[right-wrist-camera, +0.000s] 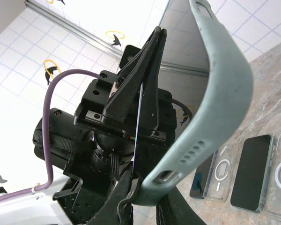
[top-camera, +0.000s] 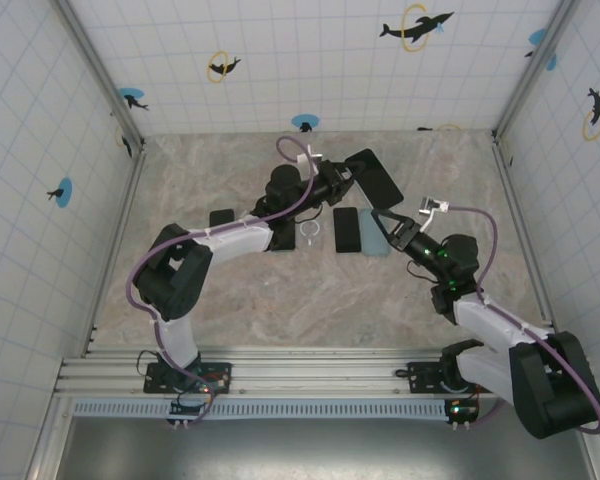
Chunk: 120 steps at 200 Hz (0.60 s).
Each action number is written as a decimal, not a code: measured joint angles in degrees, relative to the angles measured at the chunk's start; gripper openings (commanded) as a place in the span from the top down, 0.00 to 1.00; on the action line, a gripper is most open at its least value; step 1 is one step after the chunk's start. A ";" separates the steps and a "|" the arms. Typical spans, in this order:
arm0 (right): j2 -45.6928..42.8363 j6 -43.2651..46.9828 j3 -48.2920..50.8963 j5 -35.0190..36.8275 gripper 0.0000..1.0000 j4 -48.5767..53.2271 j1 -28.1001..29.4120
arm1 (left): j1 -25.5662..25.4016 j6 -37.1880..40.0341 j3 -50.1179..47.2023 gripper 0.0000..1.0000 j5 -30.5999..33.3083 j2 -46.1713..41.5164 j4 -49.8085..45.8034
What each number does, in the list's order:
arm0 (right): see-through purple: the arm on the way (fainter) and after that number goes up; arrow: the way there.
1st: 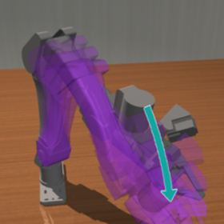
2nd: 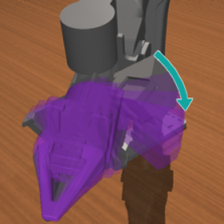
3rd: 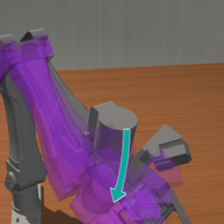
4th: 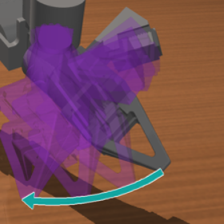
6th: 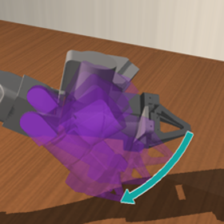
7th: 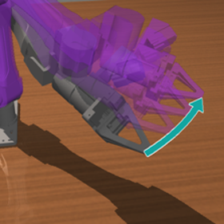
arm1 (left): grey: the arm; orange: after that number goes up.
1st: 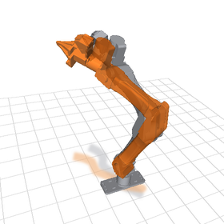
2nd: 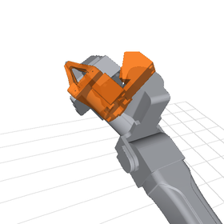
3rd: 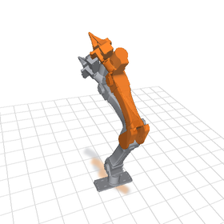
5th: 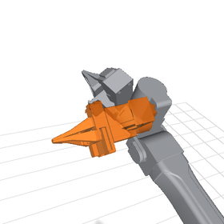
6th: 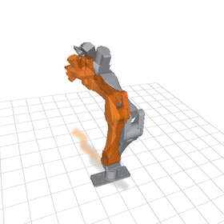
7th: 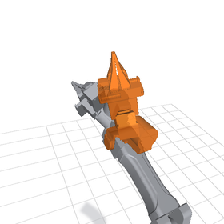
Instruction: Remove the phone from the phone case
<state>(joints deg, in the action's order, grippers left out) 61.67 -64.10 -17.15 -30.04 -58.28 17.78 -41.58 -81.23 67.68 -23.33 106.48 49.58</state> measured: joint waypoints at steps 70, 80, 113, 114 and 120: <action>-0.07 15.89 -8.70 -8.90 0.90 16.81 -2.99 | 0.96 -1.88 -1.33 0.94 1.84 -0.98 1.55; 0.00 19.21 -9.70 -9.57 0.90 19.78 -3.34 | 1.11 -2.23 -1.33 0.94 1.99 -1.27 1.49; 0.44 25.42 -10.25 -10.97 0.90 24.65 -4.98 | 0.72 -2.10 -1.33 0.96 1.38 -1.77 0.87; 0.44 25.51 -10.25 -11.02 0.90 24.72 -5.03 | 0.72 -2.10 -1.33 0.96 1.36 -1.77 0.85; 0.52 26.08 -10.32 -11.23 0.90 25.16 -5.18 | 0.70 -1.97 -1.33 0.96 1.22 -1.77 0.63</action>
<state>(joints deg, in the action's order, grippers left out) 62.19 -38.02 -27.46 -41.28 -33.12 12.60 -40.88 -83.20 66.35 -22.11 104.71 50.22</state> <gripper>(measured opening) 0.129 0.113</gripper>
